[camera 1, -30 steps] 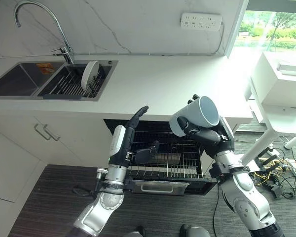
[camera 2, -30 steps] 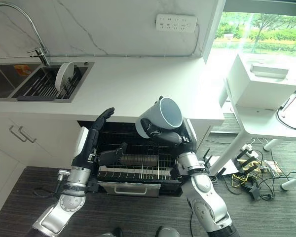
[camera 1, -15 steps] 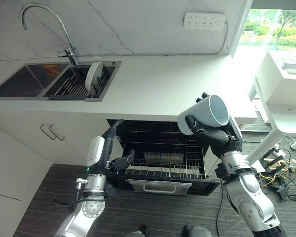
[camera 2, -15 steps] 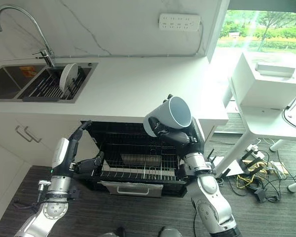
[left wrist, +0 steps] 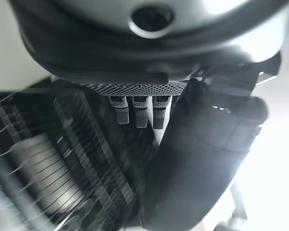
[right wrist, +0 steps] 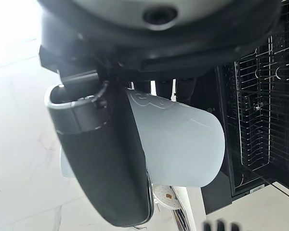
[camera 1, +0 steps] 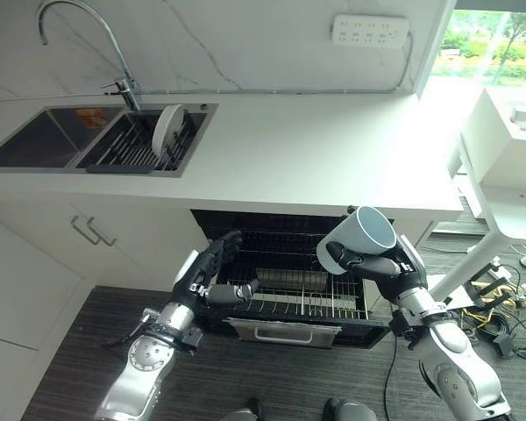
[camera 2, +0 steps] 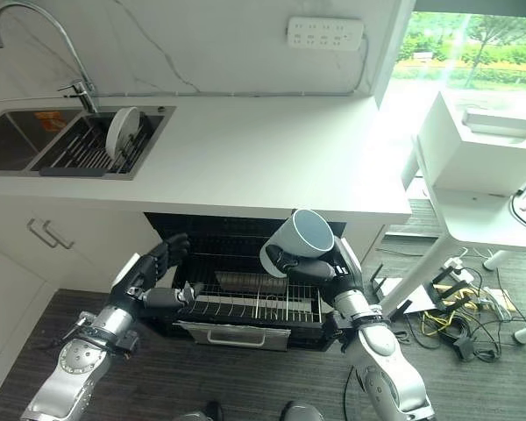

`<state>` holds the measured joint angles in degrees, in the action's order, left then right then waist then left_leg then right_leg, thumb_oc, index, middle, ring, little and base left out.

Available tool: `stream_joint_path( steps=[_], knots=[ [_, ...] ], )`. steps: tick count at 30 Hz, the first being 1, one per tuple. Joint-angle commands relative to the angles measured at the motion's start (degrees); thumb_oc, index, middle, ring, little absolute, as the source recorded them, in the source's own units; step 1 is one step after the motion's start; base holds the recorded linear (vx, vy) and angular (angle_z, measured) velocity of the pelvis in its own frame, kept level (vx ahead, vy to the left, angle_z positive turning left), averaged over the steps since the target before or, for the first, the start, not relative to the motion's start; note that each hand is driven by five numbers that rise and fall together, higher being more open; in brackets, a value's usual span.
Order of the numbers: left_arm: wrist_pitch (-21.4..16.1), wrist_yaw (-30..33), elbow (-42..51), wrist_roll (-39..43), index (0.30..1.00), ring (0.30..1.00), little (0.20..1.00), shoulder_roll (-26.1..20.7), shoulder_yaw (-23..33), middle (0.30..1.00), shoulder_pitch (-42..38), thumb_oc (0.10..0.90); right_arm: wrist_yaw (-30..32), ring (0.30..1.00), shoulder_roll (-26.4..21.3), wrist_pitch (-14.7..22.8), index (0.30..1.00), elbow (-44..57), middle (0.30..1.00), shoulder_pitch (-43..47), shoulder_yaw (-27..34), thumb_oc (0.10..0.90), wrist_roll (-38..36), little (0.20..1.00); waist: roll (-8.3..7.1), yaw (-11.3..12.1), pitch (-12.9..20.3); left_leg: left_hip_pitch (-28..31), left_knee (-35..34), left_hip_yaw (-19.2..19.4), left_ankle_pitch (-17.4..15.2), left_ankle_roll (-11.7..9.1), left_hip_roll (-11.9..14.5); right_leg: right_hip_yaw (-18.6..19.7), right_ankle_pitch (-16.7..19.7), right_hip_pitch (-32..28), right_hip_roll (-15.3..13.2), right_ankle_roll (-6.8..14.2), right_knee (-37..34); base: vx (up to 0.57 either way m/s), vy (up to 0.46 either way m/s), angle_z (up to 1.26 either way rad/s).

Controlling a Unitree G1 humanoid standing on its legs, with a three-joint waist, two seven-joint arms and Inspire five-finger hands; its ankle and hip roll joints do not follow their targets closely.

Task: Place the dishes in the dishwasher.

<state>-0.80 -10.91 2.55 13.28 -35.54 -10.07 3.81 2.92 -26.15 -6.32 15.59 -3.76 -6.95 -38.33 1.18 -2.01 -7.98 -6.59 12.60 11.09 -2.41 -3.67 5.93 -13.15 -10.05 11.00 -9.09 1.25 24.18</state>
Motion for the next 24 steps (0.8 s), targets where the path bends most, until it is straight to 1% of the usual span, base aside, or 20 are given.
stream_joint_path(
  steps=[1, 3, 5, 7, 10, 12, 14, 16, 18, 24],
  knots=[
    [0.89, -6.34, 4.98, -0.19, 0.900, 0.900, 0.900, -4.04, 0.64, 0.900, -7.94, 0.800, -2.65, 0.300, -1.96, 5.41, 0.300, 6.48, 0.300, 6.02, 3.40, 0.400, -1.17, 0.300, 0.15, -0.96, 1.40, 1.88, 4.59, -0.27, -9.68, -0.52, 3.05, 2.19, 0.02, -5.69, -1.35, 7.38, -6.99, -0.01, 0.021, -0.09],
    [2.96, -8.96, 4.74, -3.27, 0.900, 0.900, 0.900, -6.01, -0.71, 0.900, -9.53, 0.800, -3.13, 0.300, -2.41, 5.42, 0.300, 6.14, 0.300, 6.32, 3.25, 0.400, -1.23, 0.300, 0.45, -1.37, 1.44, 2.04, 4.59, 0.04, -9.63, -0.52, 3.14, 2.49, 0.08, -5.65, -1.22, 7.48, -6.99, 0.00, 0.023, -0.15],
    [4.71, -11.37, 4.73, -7.60, 0.900, 0.900, 0.900, -9.07, -2.68, 0.900, -11.48, 0.800, -2.85, 0.300, -3.84, 4.92, 0.300, 6.39, 0.300, 6.85, 3.15, 0.400, -2.20, 0.300, 0.82, -1.92, 1.53, 2.24, 4.59, 0.41, -9.64, -0.53, 3.25, 2.87, 0.03, -5.62, -1.04, 7.56, -6.99, 0.00, 0.027, -0.14],
    [6.13, -13.66, 4.25, -10.64, 0.900, 0.900, 0.900, -11.14, -3.76, 0.900, -13.82, 0.800, -3.15, 0.300, -4.77, 4.55, 0.300, 6.35, 0.300, 7.26, 3.08, 0.400, -2.82, 0.300, 1.12, -2.49, 1.63, 2.37, 4.59, 0.82, -9.62, -0.51, 3.41, 3.26, -0.02, -5.55, -0.87, 7.59, -6.99, 0.00, 0.015, -0.03],
    [8.14, -15.86, 3.49, -15.99, 0.900, 0.900, 0.900, -13.12, -4.95, 0.900, -16.67, 0.800, -3.96, 0.300, -5.42, 4.29, 0.300, 6.01, 0.300, 7.82, 3.10, 0.400, -3.06, 0.300, 1.37, -2.96, 1.77, 2.51, 4.59, 1.21, -9.67, -0.45, 3.48, 3.81, -0.09, -5.47, -0.56, 7.58, -6.99, 0.00, 0.010, -0.06],
    [8.59, -16.44, 2.64, -18.43, 0.900, 0.900, 0.900, -13.73, -5.63, 0.900, -17.84, 0.800, -4.15, 0.300, -5.64, 4.05, 0.300, 5.94, 0.300, 8.14, 3.04, 0.400, -3.03, 0.300, 1.41, -3.21, 1.85, 2.58, 4.59, 1.44, -9.73, -0.43, 3.53, 4.06, -0.17, -5.47, -0.44, 7.61, -6.99, 0.00, 0.007, -0.15],
    [9.29, -17.22, 1.35, -19.64, 0.900, 0.900, 0.900, -13.87, -6.33, 0.900, -19.05, 0.800, -4.08, 0.300, -5.88, 3.72, 0.300, 5.93, 0.300, 8.50, 3.01, 0.400, -3.12, 0.300, 1.37, -3.30, 1.90, 2.64, 4.59, 1.62, -9.78, -0.39, 3.58, 4.31, -0.22, -5.48, -0.30, 7.57, -6.99, 0.00, 0.000, -0.04],
    [10.53, -18.51, -2.02, -24.13, 0.900, 0.900, 0.900, -13.27, -8.06, 0.900, -20.56, 0.800, -4.11, 0.300, -5.61, 3.65, 0.300, 5.47, 0.300, 8.82, 2.58, 0.400, -2.61, 0.300, 1.40, -3.67, 2.03, 2.87, 4.59, 2.08, -9.84, -0.31, 3.68, 4.74, -0.26, -5.55, 0.00, 7.53, -6.99, 0.00, 0.000, 0.00],
    [11.52, -19.64, -3.89, -25.52, 0.900, 0.900, 0.900, -12.77, -8.82, 0.900, -20.98, 0.800, -4.69, 0.300, -5.64, 3.48, 0.300, 5.43, 0.300, 8.74, 2.75, 0.400, -2.61, 0.300, 1.39, -3.93, 2.08, 2.96, 4.59, 2.28, -9.92, -0.26, 3.70, 4.95, -0.34, -5.58, 0.14, 7.52, -6.99, 0.01, 0.002, -0.04],
    [11.30, -20.31, -11.31, -28.26, 0.900, 0.900, 0.900, -9.96, -11.74, 0.900, -21.21, 0.800, -6.12, 0.300, -5.37, 2.86, 0.300, 4.99, 0.300, 8.82, 2.72, 0.400, -2.16, 0.300, 1.29, -4.49, 2.22, 3.23, 4.59, 2.86, -10.03, -0.17, 3.84, 5.37, -0.41, -5.57, 0.38, 7.53, -6.99, 0.01, -0.001, -0.08]
  ],
)
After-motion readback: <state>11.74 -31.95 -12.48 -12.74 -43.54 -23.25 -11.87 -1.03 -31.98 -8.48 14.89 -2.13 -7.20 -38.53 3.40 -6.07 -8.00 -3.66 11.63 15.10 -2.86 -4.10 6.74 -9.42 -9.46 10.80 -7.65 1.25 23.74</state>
